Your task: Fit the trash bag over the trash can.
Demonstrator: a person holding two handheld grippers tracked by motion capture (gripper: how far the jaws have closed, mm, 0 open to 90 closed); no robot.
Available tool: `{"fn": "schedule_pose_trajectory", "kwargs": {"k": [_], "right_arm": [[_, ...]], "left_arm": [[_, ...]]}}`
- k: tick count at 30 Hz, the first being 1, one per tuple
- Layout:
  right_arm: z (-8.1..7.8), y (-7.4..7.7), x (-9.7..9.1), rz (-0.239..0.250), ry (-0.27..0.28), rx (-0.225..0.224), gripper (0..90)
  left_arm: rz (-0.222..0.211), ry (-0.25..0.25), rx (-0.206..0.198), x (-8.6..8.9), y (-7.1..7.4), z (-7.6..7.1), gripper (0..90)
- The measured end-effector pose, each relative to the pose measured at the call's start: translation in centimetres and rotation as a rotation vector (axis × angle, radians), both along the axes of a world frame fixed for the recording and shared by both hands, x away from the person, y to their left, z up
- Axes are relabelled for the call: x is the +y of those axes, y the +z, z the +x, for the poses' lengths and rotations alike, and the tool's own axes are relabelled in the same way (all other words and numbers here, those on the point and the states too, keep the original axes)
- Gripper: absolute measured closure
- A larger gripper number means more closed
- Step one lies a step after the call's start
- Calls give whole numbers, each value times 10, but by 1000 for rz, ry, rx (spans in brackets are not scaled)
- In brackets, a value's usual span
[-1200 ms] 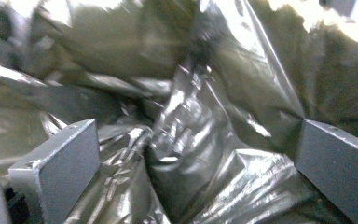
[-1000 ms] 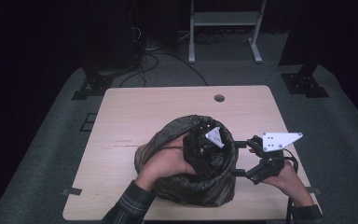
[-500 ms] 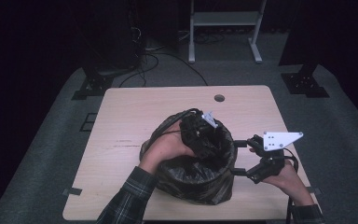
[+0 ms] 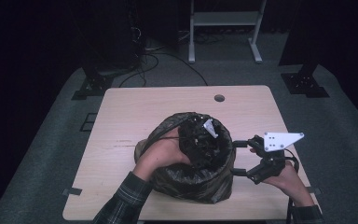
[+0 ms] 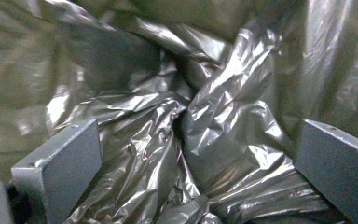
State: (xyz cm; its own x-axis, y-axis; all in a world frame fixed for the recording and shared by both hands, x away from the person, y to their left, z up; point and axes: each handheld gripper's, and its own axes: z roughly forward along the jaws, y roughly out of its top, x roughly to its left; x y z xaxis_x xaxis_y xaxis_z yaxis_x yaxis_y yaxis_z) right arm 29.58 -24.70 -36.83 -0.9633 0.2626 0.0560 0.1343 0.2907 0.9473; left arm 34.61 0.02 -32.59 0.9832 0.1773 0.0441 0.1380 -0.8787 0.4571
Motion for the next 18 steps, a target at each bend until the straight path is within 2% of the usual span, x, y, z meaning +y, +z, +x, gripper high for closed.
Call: {"fn": "schedule_pose_trajectory", "kwargs": {"k": [3,5,8,14,17,18], "right_arm": [[0,-1,1,-2,1,3,97],[0,-1,1,-3,1,4,97],[1,0,0,-1,-1,4,97],[0,4,-3,-2,-11,-5,97],[0,6,-6,-2,-26,-4,97],[0,6,-7,-3,-30,-5,97]], "left_arm": [[14,-1,9,-2,-6,1,0],[2,1,-3,-2,-6,2,0],[-49,-2,-9,-1,1,2,0],[-142,11,-50,8,24,2,0],[-212,19,-57,17,36,0,0],[-247,21,-59,22,41,0,0]]}}
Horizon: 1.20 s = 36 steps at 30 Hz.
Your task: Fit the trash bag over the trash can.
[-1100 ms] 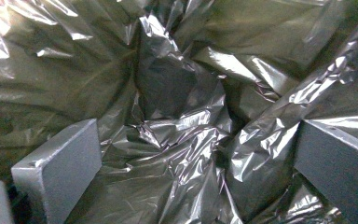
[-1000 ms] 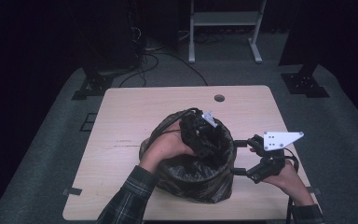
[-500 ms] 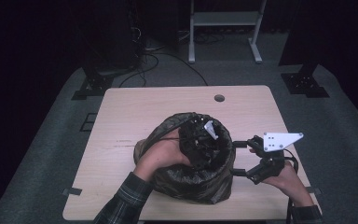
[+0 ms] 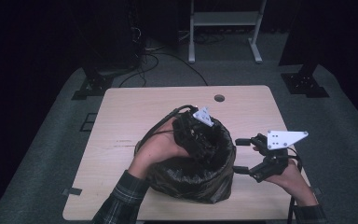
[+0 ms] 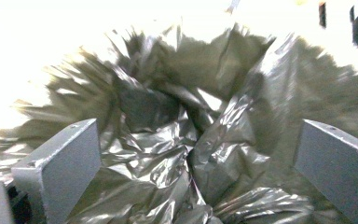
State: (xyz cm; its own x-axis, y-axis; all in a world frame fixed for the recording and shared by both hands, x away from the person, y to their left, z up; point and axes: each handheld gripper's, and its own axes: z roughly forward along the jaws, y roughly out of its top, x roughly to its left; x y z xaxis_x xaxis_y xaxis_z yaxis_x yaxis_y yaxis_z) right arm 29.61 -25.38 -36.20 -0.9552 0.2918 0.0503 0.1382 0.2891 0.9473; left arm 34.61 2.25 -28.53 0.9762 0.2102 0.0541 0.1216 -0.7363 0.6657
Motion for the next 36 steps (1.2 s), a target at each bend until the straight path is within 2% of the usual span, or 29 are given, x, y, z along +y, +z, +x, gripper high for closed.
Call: {"fn": "schedule_pose_trajectory", "kwargs": {"k": [8,17,21,28,32,36], "right_arm": [[-2,4,-11,-10,-52,7,97],[-2,3,-26,-23,-107,12,97],[-1,2,-31,-42,-138,12,97],[-1,1,-42,-66,-191,22,97],[-2,-1,-49,-80,-228,24,97],[-3,-5,-59,-95,-269,33,97]], "left_arm": [[-152,20,-10,42,25,-5,0],[-256,70,-52,99,33,-21,0],[-298,96,-71,121,33,-30,0],[-371,152,-130,155,28,-46,0],[-378,183,-151,169,20,-54,0],[-371,228,-154,185,6,-60,0]]}}
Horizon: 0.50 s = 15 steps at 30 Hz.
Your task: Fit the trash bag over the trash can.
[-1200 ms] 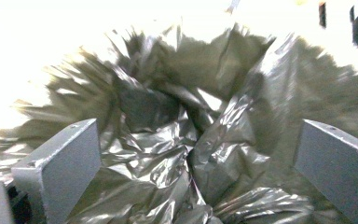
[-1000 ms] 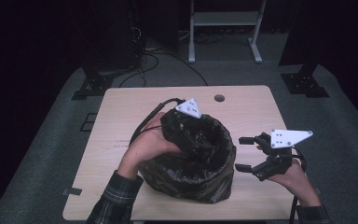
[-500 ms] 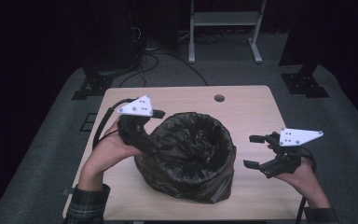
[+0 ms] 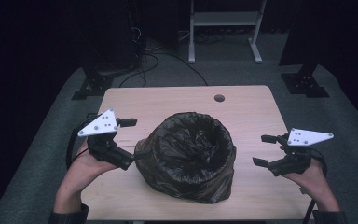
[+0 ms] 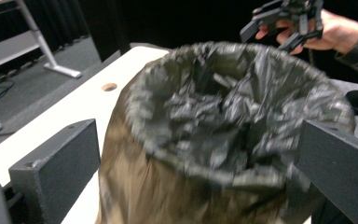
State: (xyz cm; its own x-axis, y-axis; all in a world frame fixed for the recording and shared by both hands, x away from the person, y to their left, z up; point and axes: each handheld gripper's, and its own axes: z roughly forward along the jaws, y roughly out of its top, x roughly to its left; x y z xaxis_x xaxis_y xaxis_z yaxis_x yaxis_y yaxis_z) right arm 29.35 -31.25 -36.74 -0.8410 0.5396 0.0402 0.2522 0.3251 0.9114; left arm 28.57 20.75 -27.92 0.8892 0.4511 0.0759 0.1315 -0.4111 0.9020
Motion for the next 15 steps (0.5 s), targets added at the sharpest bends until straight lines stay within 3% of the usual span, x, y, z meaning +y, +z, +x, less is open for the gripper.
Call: {"fn": "schedule_pose_trajectory", "kwargs": {"k": [6,15], "right_arm": [[-2,-9,-16,-21,-63,13,97],[-8,-26,-36,-40,-170,40,97]], "left_arm": [[-17,57,9,19,-27,-7,0],[9,153,45,42,-72,-12,0]]}}
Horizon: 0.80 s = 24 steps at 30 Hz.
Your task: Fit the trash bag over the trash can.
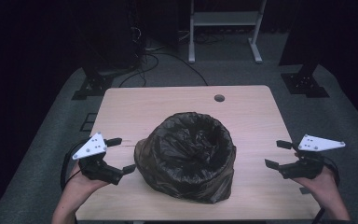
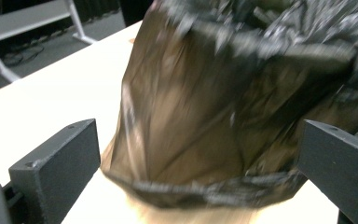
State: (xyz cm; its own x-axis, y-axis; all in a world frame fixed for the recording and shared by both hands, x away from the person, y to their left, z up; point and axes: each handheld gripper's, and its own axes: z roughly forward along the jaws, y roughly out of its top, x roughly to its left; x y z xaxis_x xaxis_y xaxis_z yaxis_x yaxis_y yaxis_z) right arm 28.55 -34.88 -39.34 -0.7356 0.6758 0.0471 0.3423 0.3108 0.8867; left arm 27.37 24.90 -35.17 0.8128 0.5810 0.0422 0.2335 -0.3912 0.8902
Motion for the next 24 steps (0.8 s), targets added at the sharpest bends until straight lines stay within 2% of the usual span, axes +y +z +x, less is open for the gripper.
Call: {"fn": "schedule_pose_trajectory", "kwargs": {"k": [3,7,13,19,24], "right_arm": [[-2,-6,-6,-1,-34,9,97],[-5,-16,-15,-14,-77,22,97],[-8,-37,-25,-36,-127,54,97],[-9,-56,-29,-59,-162,82,97],[-7,-73,-28,-103,-189,97,97]], "left_arm": [[-6,27,15,9,-13,0,0],[14,58,49,16,-32,0,0],[37,97,73,22,-55,2,0],[78,127,100,22,-76,5,0],[133,150,124,21,-94,8,0]]}}
